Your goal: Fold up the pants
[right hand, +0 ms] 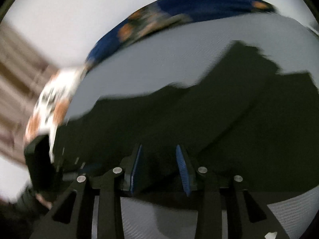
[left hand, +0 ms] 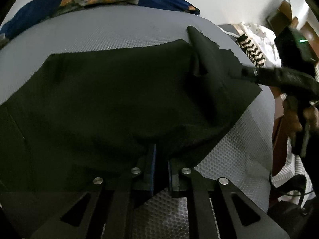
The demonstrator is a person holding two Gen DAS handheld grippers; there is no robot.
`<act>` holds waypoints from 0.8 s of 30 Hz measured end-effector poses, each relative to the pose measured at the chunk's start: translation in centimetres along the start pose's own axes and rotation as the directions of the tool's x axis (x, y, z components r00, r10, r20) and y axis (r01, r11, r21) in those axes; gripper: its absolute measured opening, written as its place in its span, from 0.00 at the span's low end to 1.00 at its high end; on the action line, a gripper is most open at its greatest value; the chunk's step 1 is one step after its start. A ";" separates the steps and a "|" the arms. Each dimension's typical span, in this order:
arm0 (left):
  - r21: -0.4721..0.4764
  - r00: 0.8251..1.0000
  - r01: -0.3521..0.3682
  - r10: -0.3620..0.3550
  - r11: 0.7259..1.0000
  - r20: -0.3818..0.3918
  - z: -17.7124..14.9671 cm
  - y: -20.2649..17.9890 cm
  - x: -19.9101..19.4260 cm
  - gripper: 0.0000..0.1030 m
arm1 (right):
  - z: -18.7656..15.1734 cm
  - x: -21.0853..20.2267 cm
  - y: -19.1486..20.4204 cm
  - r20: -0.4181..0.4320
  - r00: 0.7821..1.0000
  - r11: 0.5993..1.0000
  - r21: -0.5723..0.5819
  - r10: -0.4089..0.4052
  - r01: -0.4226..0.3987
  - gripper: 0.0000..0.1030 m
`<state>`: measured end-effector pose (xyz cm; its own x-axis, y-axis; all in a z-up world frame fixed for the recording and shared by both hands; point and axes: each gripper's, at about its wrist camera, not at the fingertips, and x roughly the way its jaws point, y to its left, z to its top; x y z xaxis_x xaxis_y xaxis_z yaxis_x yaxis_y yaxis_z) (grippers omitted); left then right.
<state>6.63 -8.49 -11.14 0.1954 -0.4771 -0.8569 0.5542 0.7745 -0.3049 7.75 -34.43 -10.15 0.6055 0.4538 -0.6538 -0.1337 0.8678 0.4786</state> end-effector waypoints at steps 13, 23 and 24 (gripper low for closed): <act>-0.064 1.000 0.014 -0.014 0.998 -0.003 -0.5 0.8 -0.1 0.10 | 6.0 -1.8 -14.5 0.194 0.980 0.920 0.390 -0.053 -0.028 0.33; -0.087 1.000 0.018 -0.019 0.996 -0.008 -0.6 1.3 -0.1 0.10 | 8.2 -0.7 -18.6 0.224 0.974 0.878 0.472 -0.026 -0.085 0.30; -0.089 1.000 0.018 -0.019 0.996 -0.008 -0.6 1.2 -0.1 0.10 | 8.3 -0.6 -18.7 0.227 0.974 0.875 0.474 -0.020 -0.092 0.30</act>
<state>6.81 -7.26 -11.69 0.1784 -0.4885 -0.8541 0.4835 0.7996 -0.3563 16.39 -52.61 -13.90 0.7703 0.3784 -0.5132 0.1992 0.6217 0.7575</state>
